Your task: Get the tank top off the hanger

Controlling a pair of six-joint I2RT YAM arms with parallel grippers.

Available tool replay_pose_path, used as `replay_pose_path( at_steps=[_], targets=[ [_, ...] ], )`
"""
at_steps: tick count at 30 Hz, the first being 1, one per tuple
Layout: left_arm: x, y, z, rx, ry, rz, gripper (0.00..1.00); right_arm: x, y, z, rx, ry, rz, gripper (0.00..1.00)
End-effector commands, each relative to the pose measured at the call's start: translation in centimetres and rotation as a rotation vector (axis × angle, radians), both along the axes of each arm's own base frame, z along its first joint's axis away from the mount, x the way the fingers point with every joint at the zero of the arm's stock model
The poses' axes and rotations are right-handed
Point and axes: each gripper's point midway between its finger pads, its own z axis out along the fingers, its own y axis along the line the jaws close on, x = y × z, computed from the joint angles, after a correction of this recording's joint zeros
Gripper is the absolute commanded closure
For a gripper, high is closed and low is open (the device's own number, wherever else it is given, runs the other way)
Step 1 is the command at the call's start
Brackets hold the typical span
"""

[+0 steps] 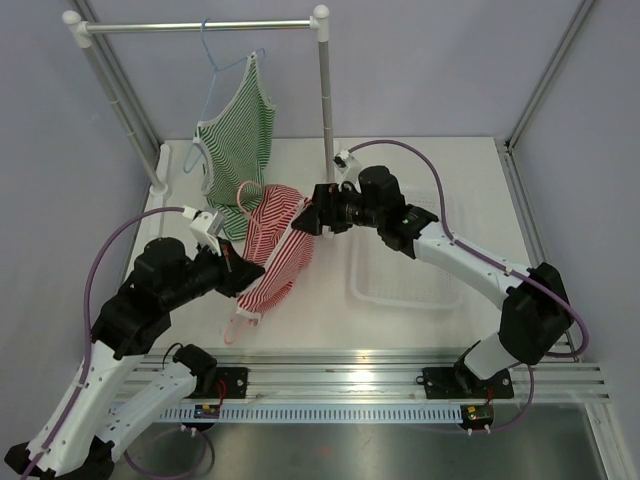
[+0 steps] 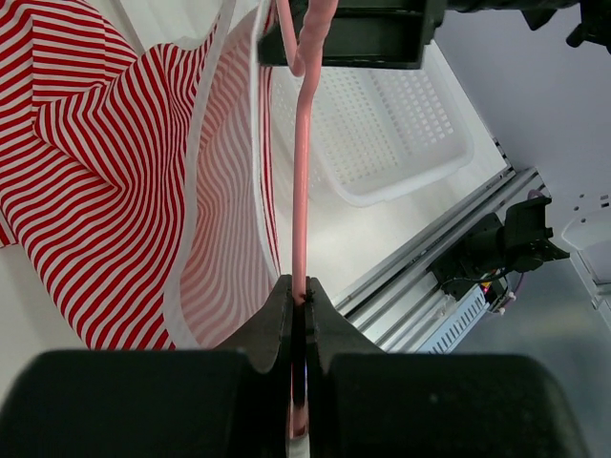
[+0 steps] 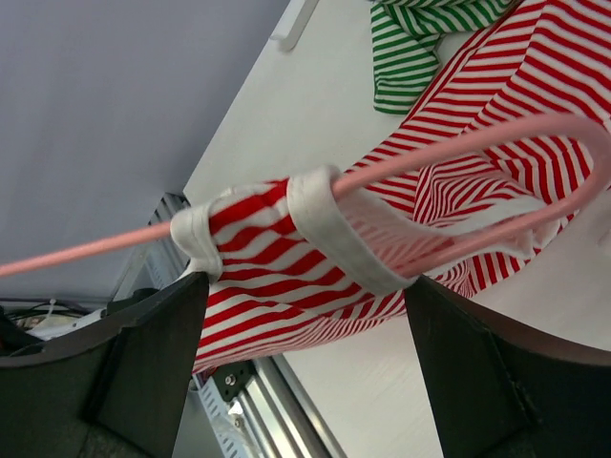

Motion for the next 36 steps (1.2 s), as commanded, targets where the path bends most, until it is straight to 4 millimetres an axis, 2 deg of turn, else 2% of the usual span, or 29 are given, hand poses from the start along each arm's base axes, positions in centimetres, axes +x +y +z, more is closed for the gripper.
replay_pose_path(
  at_steps=[1, 7, 8, 11, 15, 16, 17, 18, 20, 23, 24, 25, 26, 28, 29, 31, 32, 36],
  targets=[
    [-0.5, -1.0, 1.7, -0.066, -0.049, -0.058, 1.00, 2.2, 1.0, 2.5, -0.003, -0.134, -0.051, 0.11],
    [-0.2, -0.4, 1.4, -0.035, -0.057, -0.033, 1.00, 2.2, 0.8, 2.9, 0.002, -0.162, -0.062, 0.13],
    [-0.3, -0.5, 1.5, -0.037, -0.058, -0.036, 1.00, 2.3, 0.8, 3.0, 0.001, -0.167, -0.069, 0.26],
    [0.0, -0.3, 1.7, -0.030, -0.065, -0.020, 1.00, 2.6, 0.7, 3.0, -0.017, -0.173, -0.076, 0.49],
    [0.6, 0.5, 1.4, 0.000, -0.062, 0.034, 1.00, 2.5, 0.6, 3.0, -0.019, -0.176, -0.073, 0.52],
    [0.5, 0.6, 1.4, 0.003, -0.063, 0.033, 1.00, 2.5, 0.5, 2.7, -0.025, -0.177, -0.073, 0.58],
    [0.5, 0.6, 1.4, 0.004, -0.063, 0.035, 1.00, 2.4, 0.4, 2.8, -0.025, -0.182, -0.075, 0.79],
    [0.6, 0.6, 1.4, 0.006, -0.063, 0.036, 1.00, 2.5, 0.2, 2.6, -0.032, -0.182, -0.084, 0.82],
    [0.6, 0.6, 1.4, 0.008, -0.061, 0.037, 1.00, 2.2, -0.3, 1.5, -0.063, -0.156, -0.091, 0.82],
    [0.7, 0.7, 1.5, 0.015, -0.062, 0.041, 1.00, 2.4, -0.9, 1.6, -0.075, -0.168, -0.123, 0.82],
    [0.7, 0.6, 1.5, 0.015, -0.061, 0.036, 1.00, 2.6, -1.1, 1.6, -0.086, -0.176, -0.131, 0.84],
    [0.7, 0.6, 1.6, 0.015, -0.064, 0.036, 1.00, 2.7, -1.4, 1.3, -0.102, -0.169, -0.145, 0.95],
    [0.6, 0.7, 1.7, 0.017, -0.066, 0.035, 1.00, 3.4, -2.0, 1.5, -0.121, -0.179, -0.197, 1.00],
    [0.5, 0.8, 1.6, 0.028, -0.061, 0.035, 1.00, 4.1, -3.2, 0.9, -0.183, -0.179, -0.248, 1.00],
    [0.5, 0.9, 1.7, 0.030, -0.063, 0.034, 1.00, 5.0, -3.8, 1.4, -0.205, -0.194, -0.298, 1.00],
    [0.4, 1.0, 1.7, 0.036, -0.061, 0.034, 1.00, 6.3, -5.5, 0.5, -0.269, -0.170, -0.362, 1.00],
    [0.3, 1.0, 1.6, 0.037, -0.061, 0.030, 1.00, 6.9, -6.0, 1.0, -0.266, -0.166, -0.385, 1.00],
    [-0.2, 0.9, 1.3, 0.036, -0.049, 0.015, 1.00, 9.2, -8.2, 0.3, -0.276, -0.102, -0.465, 1.00]
  ],
)
